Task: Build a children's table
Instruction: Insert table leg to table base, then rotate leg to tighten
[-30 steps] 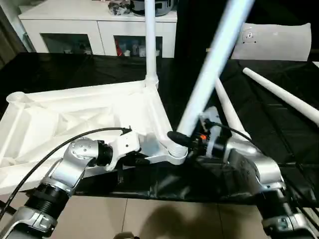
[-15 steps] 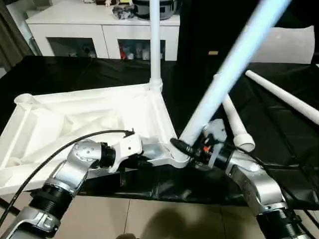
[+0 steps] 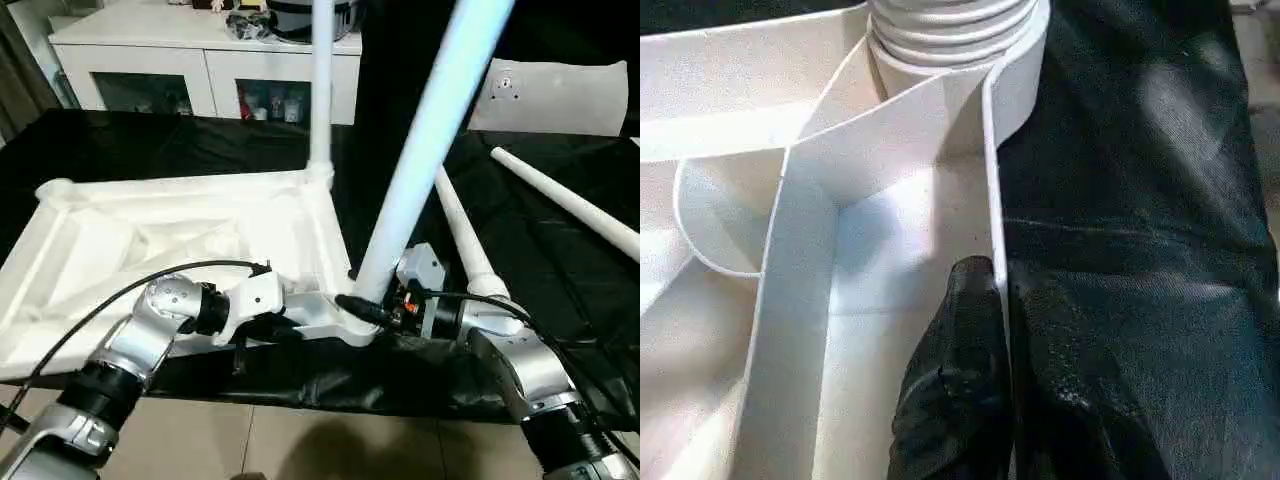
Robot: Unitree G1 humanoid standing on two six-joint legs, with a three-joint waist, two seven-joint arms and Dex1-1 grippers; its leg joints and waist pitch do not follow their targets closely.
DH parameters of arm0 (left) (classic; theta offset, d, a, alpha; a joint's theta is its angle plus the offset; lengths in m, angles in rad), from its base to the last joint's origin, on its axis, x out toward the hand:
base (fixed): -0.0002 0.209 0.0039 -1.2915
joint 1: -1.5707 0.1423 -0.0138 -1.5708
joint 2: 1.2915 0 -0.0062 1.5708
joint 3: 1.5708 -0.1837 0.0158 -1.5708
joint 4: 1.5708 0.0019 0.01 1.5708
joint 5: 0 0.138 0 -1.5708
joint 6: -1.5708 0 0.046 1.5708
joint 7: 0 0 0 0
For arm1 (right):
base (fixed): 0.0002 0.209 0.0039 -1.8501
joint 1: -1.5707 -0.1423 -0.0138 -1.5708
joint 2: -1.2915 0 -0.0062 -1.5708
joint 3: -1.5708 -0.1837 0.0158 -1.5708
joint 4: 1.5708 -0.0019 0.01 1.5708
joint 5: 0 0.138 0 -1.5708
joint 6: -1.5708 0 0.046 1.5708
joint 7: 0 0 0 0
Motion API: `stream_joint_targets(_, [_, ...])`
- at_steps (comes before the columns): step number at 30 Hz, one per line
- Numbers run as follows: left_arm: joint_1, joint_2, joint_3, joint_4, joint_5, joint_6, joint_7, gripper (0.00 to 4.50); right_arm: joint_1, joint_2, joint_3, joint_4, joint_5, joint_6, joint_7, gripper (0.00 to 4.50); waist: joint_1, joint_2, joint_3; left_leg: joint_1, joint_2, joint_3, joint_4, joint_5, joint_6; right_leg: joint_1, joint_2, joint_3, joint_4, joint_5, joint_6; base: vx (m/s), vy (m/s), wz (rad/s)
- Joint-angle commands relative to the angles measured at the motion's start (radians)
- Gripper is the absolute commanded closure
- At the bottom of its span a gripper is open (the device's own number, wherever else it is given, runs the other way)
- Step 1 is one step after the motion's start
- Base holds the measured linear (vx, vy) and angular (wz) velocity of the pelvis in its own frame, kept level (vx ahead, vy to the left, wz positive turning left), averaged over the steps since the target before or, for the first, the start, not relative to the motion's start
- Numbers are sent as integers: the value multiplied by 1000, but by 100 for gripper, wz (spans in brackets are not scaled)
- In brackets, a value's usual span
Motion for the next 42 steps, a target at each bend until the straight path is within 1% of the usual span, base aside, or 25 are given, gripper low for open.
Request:
stream_joint_targets(1, [-67,-5,-26,9,21,-58,-37,450,62,-9,141,79,-48,55,95,259,-3,13,-33,10,66,-29,-81,-325,9,29,-96,59,-87,-351,-127,0,0,0])
stream_joint_targets(3, [-94,-14,-35,43,33,-76,-48,450,66,-12,160,69,-50,55,118,259,-2,11,-31,9,67,-29,-81,-331,6,30,-97,59,-87,-349,-134,0,0,0])
stream_joint_targets(4, [-101,-15,-36,52,37,-81,-49,450,67,-12,162,66,-50,56,121,259,0,15,-32,11,67,-30,-81,-335,5,30,-98,59,-88,-358,-131,0,0,0])
stream_joint_targets(5, [-119,-19,-40,78,47,-93,-49,450,70,-11,168,60,-51,56,131,259,1,12,-31,9,67,-30,-82,-339,3,31,-100,59,-89,-375,-129,0,0,0])
stream_joint_targets(9, [-145,-19,-42,119,62,-109,-39,450,72,-5,173,59,-55,53,137,259,3,10,-32,10,69,-32,-83,-334,-1,31,-102,60,-88,-384,-128,0,0,0])
stream_joint_targets(11, [-154,-17,-39,136,64,-115,-36,450,72,0,172,59,-57,51,134,259,3,14,-31,11,69,-31,-83,-340,-1,30,-101,59,-90,-381,-131,0,0,0])
stream_joint_targets(15, [-165,-11,-26,173,65,-129,-29,450,70,17,160,64,-59,46,117,259,4,13,-30,11,70,-33,-84,-349,-3,29,-104,60,-91,-412,-125,0,0,0])
stream_joint_targets(17, [-157,-4,-15,174,65,-131,-22,450,68,29,150,72,-63,40,99,259,4,15,-30,11,70,-34,-85,-355,-6,28,-105,60,-93,-428,-121,0,0,0])
stream_joint_targets(22, [-83,5,50,65,8,-18,33,450,47,77,100,127,-93,-3,-27,259,-7,17,-25,13,71,-39,-89,-400,-22,22,-110,60,-97,-506,-114,0,0,0])
stream_joint_targets(23, [-47,7,72,11,-9,30,59,450,35,95,78,152,-99,-16,-74,259,-18,19,-19,14,68,-42,-90,-432,-23,19,-110,59,-102,-564,-99,0,0,0])
stream_joint_targets(24, [-47,7,72,11,-9,30,59,450,35,95,78,152,-99,-16,-74,259,-23,19,-18,13,67,-44,-92,-443,-25,19,-109,58,-103,-582,-95,0,0,0])
stream_joint_targets(25, [-1,9,97,-62,-24,96,93,450,22,116,53,180,-110,-29,-141,259,-30,23,-19,14,70,-48,-93,-461,-35,18,-112,58,-102,-601,-89,0,0,0])
stream_joint_targets(26, [24,6,110,-102,-31,126,113,450,15,126,42,194,-112,-33,-167,259,-42,23,-13,14,64,-49,-93,-485,-29,14,-106,52,-112,-643,-73,0,0,0])
stream_joint_targets(28, [38,2,116,-124,-35,141,126,450,10,132,34,202,-112,-34,-180,259,-50,23,-13,12,62,-51,-94,-493,-28,17,-104,51,-113,-653,-65,0,0,0])
stream_joint_targets(29, [105,-29,146,-249,-54,241,188,450,-22,167,-3,257,-112,-41,-256,259,-56,15,-18,14,70,-50,-94,-478,-29,16,-111,58,-103,-614,-89,0,0,0])
stream_joint_targets(30, [105,-29,146,-249,-54,241,188,450,-22,167,-3,257,-112,-41,-256,259,-62,20,-15,5,67,-54,-96,-472,-27,18,-111,55,-103,-606,-98,0,0,0])
stream_joint_targets(31, [142,-55,158,-323,-54,306,232,450,-55,196,-28,304,-116,-51,-318,259,-66,16,-16,13,67,-49,-93,-479,-23,10,-105,55,-107,-609,-98,0,0,0])
stream_joint_targets(32, [156,-71,160,-358,-40,340,257,450,-75,213,-38,333,-116,-58,-350,259,-71,17,-18,11,65,-48,-91,-465,-23,11,-105,58,-106,-585,-108,0,0,0])
stream_joint_targets(33, [164,-87,159,-382,-28,366,278,450,-94,228,-47,357,-114,-63,-377,259,-74,10,-14,7,62,-45,-92,-456,-14,11,-100,56,-108,-576,-113,0,0,0])
stream_joint_targets(34, [170,-96,158,-406,-20,392,296,450,-106,237,-52,375,-113,-69,-395,259,-74,13,-16,12,63,-44,-90,-454,-15,10,-101,57,-106,-570,-117,0,0,0])
stream_joint_targets(35, [176,-121,156,-436,-18,427,322,450,-128,254,-62,402,-109,-67,-427,259,-75,6,-12,13,61,-39,-88,-440,-4,8,-98,59,-111,-562,-118,0,0,0])
stream_joint_targets(36, [176,-121,156,-436,-18,427,322,450,-128,254,-62,402,-109,-67,-427,259,-73,7,-14,12,61,-40,-87,-430,-2,10,-99,59,-107,-550,-121,0,0,0])
stream_joint_targets(38, [177,-154,145,-465,-11,466,355,450,-162,277,-79,446,-105,-63,-481,259,-71,-1,-13,8,59,-36,-88,-401,10,12,-97,61,-107,-531,-121,0,0,0])
stream_joint_targets(39, [178,-162,134,-478,0,480,368,450,-177,289,-91,469,-101,-62,-507,259,-69,2,-14,6,60,-37,-89,-380,11,15,-98,61,-104,-513,-125,0,0,0])
stream_joint_targets(42, [180,-158,112,-498,26,511,395,450,-201,312,-118,512,-97,-66,-540,259,-70,1,-17,1,60,-34,-88,-346,16,19,-98,63,-100,-457,-135,0,0,0])
